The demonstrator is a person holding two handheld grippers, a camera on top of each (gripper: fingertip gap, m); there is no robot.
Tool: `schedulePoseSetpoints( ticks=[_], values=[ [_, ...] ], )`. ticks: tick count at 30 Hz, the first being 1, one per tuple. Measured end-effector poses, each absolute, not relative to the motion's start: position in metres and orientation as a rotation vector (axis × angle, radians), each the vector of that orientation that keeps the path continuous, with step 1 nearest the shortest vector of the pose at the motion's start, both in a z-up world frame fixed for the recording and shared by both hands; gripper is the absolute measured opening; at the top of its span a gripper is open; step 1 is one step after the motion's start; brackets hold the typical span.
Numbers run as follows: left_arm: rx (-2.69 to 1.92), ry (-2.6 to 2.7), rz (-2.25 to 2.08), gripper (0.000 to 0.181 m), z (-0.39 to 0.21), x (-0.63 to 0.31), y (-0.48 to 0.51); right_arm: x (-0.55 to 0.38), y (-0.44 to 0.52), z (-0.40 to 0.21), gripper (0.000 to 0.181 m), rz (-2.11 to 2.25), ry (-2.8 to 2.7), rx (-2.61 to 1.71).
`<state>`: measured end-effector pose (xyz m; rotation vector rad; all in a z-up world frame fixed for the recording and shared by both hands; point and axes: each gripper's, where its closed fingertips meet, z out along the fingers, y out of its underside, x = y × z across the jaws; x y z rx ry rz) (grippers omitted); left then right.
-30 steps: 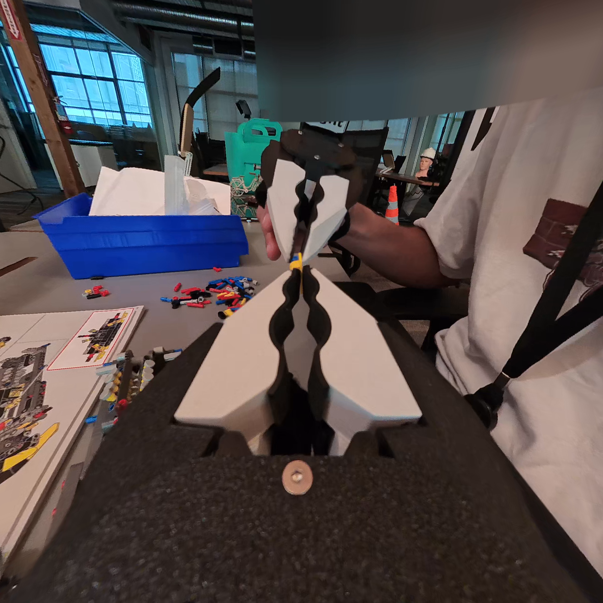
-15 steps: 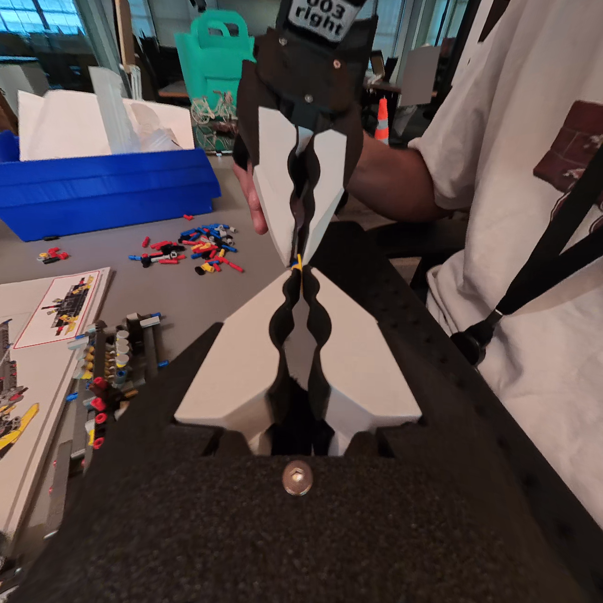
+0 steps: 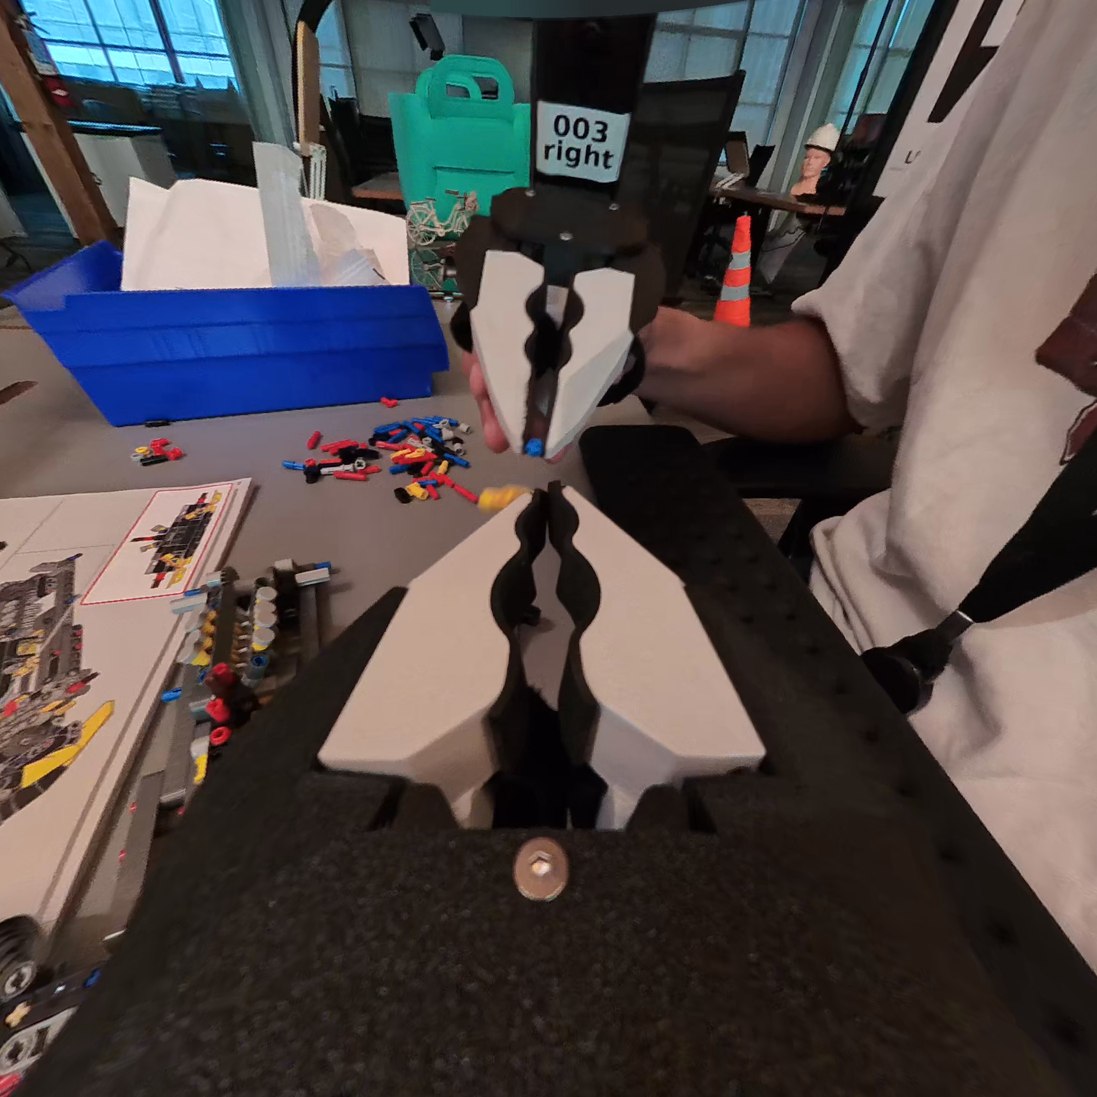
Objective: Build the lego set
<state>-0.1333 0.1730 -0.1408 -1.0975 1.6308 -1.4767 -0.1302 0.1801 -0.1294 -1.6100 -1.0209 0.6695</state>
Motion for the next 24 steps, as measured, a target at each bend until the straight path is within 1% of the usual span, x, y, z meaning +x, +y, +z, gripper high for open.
schedulePoseSetpoints(
  ticks=[4, 7, 13, 15, 17, 19, 22, 24],
  values=[
    [-1.128, 1.659, -1.452, 0.0, -0.146, -0.134, 0.177, -0.116, 0.188, -0.149, 0.003, 0.501, -1.08, -1.681],
    [-1.17, 1.728, -1.362, 0.0, -0.157, -0.135, 0.179, -0.085, 0.201, -0.166, 0.003, 0.322, -1.072, -1.773],
    [-1.354, 1.741, -1.01, 0.002, -0.187, -0.126, 0.2, -0.035, 0.226, -0.204, 0.003, 0.069, -0.824, -1.934],
    [-1.451, 1.714, -0.901, 0.004, -0.196, -0.122, 0.213, -0.036, 0.219, -0.222, 0.003, 0.127, -0.812, -2.028],
    [-1.558, 1.719, -0.83, 0.015, -0.208, -0.119, 0.221, -0.039, 0.212, -0.236, 0.004, 0.171, -0.806, -2.097],
    [-1.6, 1.73, -0.743, 0.02, -0.216, -0.114, 0.229, -0.041, 0.209, -0.24, 0.004, 0.168, -0.817, -2.092],
    [-1.599, 1.789, -0.642, 0.025, -0.223, -0.108, 0.237, -0.043, 0.204, -0.247, 0.004, 0.19, -0.855, -2.127],
    [-1.624, 1.798, -0.667, 0.025, -0.224, -0.104, 0.238, -0.045, 0.203, -0.25, 0.004, 0.229, -0.848, -2.15]
  ],
)
